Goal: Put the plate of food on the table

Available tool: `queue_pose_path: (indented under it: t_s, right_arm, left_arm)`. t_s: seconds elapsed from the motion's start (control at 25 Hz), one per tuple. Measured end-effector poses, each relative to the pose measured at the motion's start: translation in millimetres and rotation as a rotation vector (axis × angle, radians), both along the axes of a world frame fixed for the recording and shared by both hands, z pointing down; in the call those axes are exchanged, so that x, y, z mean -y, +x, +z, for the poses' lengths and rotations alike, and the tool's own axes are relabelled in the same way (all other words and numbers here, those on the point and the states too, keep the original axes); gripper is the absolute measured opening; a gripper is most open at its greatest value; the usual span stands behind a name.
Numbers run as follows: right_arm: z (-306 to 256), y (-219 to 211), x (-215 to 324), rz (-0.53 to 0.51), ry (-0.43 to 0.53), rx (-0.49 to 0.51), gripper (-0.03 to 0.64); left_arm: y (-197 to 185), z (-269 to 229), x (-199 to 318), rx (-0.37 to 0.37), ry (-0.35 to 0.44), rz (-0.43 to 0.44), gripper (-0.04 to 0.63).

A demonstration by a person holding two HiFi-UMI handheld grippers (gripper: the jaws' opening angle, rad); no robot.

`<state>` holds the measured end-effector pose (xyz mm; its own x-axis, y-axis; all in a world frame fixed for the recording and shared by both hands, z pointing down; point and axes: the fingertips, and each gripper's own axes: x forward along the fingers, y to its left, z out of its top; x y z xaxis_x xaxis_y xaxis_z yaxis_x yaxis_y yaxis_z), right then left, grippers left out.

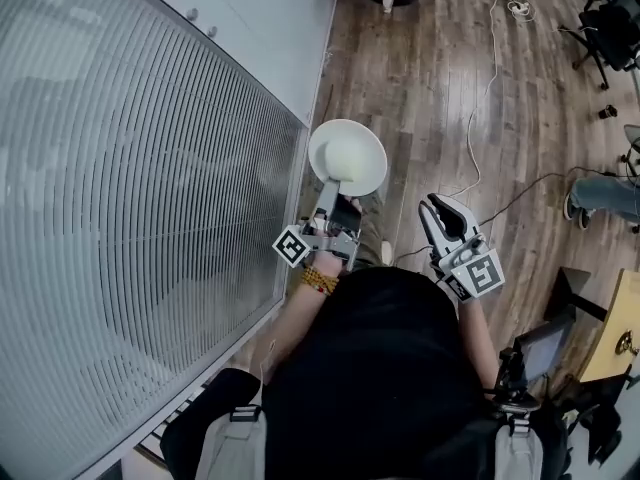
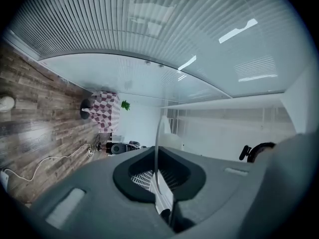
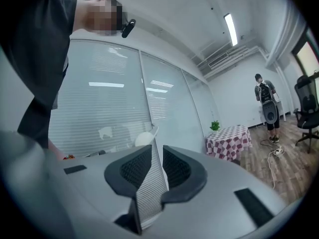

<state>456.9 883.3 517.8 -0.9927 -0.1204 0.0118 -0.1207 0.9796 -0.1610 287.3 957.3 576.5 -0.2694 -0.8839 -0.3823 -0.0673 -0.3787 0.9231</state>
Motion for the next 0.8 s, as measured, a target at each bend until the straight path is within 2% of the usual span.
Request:
queue_pose_path:
  t_s: [0.12,0.32,0.52,0.8]
  right_arm:
    - [-9.6,-39.4,62.4,0.036,-0.018,-0.018,0.074]
    - [-60.9,-60.1,141.3,0.092,-0.075,0.040,0.074]
    - [-87.7,-110.2,200.6,0.099,-0.080,0.080,0.074]
    - [-104.3,-183.2,254.6,0.085,-0.076,0.049,0.074]
  left_arm:
    - [-47.7,-10.6,64.6,-0.009,-0.003,0.019,0.014]
    - [-72.5,-53.5,134.9,0.010,-0.055,0.050,0.014]
    - [-116.7,-62.4,192.4,0.000,-0.069,0.076,0.014]
    - [-183.9,-64.7,253.4,-0.043,-0.047,0.081,0.014]
